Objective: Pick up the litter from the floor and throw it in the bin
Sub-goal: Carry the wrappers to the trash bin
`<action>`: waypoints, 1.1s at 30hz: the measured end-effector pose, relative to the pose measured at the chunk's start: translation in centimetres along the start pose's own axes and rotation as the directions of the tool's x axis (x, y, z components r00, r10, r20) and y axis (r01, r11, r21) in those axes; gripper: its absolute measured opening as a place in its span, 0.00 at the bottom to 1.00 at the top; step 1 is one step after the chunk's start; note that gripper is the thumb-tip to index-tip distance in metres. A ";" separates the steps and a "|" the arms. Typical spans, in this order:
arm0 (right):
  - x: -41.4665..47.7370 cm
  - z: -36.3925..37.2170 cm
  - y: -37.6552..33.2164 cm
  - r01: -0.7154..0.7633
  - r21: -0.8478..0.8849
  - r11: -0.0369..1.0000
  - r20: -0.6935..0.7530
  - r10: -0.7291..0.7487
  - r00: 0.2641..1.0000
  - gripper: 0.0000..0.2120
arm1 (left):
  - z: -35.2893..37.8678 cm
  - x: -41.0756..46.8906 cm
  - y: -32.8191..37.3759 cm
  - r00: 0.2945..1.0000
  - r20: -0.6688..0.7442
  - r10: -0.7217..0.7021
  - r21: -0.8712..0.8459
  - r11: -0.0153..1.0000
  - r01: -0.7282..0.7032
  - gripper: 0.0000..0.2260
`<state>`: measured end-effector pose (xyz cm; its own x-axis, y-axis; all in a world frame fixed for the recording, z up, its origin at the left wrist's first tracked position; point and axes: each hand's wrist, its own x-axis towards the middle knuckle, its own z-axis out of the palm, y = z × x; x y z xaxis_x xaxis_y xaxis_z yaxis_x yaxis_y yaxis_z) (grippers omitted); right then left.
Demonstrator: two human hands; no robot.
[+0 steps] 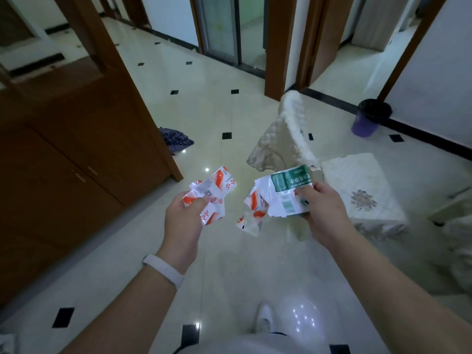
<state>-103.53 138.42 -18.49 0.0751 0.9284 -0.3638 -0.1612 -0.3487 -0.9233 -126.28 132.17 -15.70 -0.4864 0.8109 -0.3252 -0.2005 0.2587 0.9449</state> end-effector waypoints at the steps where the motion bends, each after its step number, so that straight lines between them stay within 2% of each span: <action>1: 1.1 0.2 -0.6 0.002 0.009 1.000 -0.007 -0.002 1.000 0.08 | 0.8 0.9 0.4 1.000 0.007 -0.003 -0.002 1.000 0.003 0.09; 5: 5.2 1.8 -2.1 -0.006 0.028 1.000 -0.005 0.006 1.000 0.07 | 3.0 5.1 1.8 0.999 0.045 -0.015 0.002 1.000 0.015 0.07; 8: 8.4 3.3 -2.4 -0.037 0.029 0.999 -0.049 0.038 0.998 0.16 | 4.1 9.7 2.7 0.999 0.040 -0.030 0.000 1.000 0.030 0.07; 10: 10.7 4.5 -2.6 -0.053 0.025 0.998 -0.076 0.054 0.996 0.17 | 4.7 13.2 3.4 0.998 0.055 -0.039 -0.010 0.999 0.040 0.07; 15: 17.4 8.7 -4.2 -0.033 -0.064 0.997 -0.133 0.024 0.991 0.16 | 6.1 23.2 5.2 0.989 0.133 -0.064 -0.050 0.996 0.072 0.07; 21: 25.0 15.3 -8.1 0.005 -0.059 0.998 -0.213 -0.017 0.977 0.08 | 7.2 35.8 9.9 0.972 0.231 -0.031 -0.049 0.998 0.044 0.05; 24: 28.5 18.5 -9.8 0.034 -0.044 0.998 -0.225 -0.043 0.973 0.13 | 8.0 41.6 12.1 0.965 0.264 -0.016 -0.039 0.999 0.027 0.05; 29: 33.4 21.3 -9.6 -0.022 -0.052 0.998 -0.263 0.007 0.965 0.20 | 9.6 47.9 13.8 0.954 0.299 -0.027 -0.020 0.999 0.034 0.06; 31: 35.5 22.0 -10.1 -0.033 -0.017 0.999 -0.276 0.027 0.961 0.17 | 10.5 49.8 14.4 0.948 0.315 -0.035 -0.021 0.999 0.044 0.05; 33: 38.0 22.2 -10.7 -0.003 0.002 1.000 -0.314 0.004 0.950 0.09 | 11.7 52.1 14.5 0.950 0.309 -0.047 -0.007 0.999 0.052 0.05</action>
<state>-120.78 180.31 -19.72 0.3794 0.8401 -0.3876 -0.1634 -0.3515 -0.9218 -144.58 184.28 -18.53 -0.1898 0.9202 -0.3422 -0.2312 0.2969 0.9265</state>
